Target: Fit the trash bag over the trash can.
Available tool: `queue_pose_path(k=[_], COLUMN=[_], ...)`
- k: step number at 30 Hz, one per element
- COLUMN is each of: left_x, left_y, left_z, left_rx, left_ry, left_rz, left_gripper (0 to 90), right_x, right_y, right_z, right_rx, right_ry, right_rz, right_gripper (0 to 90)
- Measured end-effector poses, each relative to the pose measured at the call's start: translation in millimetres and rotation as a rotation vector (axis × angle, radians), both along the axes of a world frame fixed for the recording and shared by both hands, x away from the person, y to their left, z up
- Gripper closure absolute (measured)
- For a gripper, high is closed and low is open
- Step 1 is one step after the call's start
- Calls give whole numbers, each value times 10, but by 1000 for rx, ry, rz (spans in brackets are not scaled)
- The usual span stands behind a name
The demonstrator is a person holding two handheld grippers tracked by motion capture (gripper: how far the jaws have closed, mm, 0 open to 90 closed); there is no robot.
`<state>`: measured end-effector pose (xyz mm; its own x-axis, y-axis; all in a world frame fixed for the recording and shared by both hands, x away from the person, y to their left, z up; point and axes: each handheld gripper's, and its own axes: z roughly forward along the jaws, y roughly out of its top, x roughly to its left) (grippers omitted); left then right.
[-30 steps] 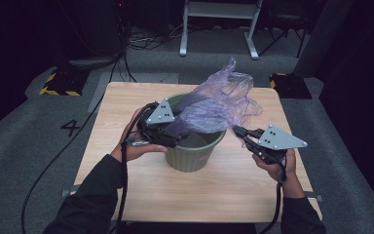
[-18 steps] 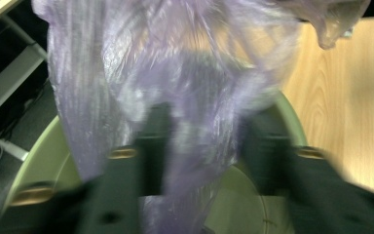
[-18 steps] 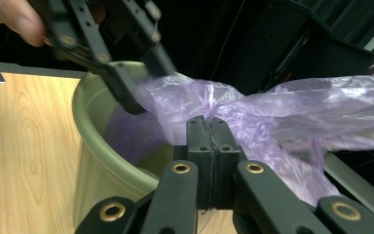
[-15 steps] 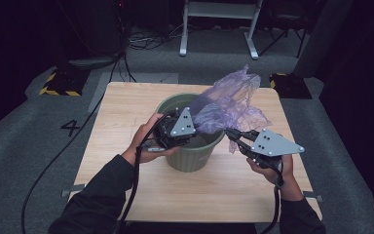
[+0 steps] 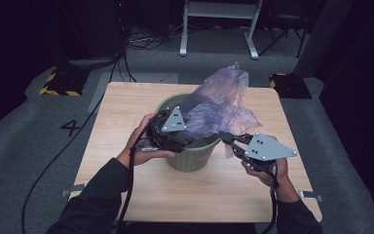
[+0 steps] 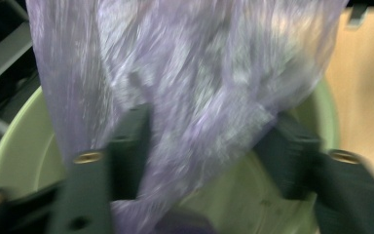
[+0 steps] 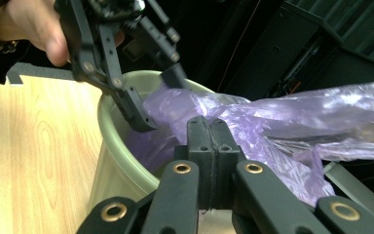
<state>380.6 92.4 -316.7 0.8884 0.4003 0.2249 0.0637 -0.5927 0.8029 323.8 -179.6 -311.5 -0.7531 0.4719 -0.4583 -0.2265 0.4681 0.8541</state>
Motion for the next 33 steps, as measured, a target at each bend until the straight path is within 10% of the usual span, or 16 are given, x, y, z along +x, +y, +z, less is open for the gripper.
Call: queue_pose_path(k=[5,10,16,26,33], left_x=[-86,-192,-245,-362,-482], left_y=[59,65,136,254,125], left_z=[56,47,-33,-7,71], left_rx=[-33,48,47,-127,-134], left_ry=[-16,-78,-102,-24,-72], left_rz=[-20,-42,-35,-21,-32], left_gripper=[265,702,882,266,246], right_x=[-34,-113,-166,-176,-179], right_y=[57,87,128,262,309], right_z=[-34,-87,-182,-305,-369], right_rx=[-19,-30,-31,-84,-103], right_ry=[8,16,36,62,61], right_rz=[27,57,77,104,109], right_gripper=[900,900,895,899,893])
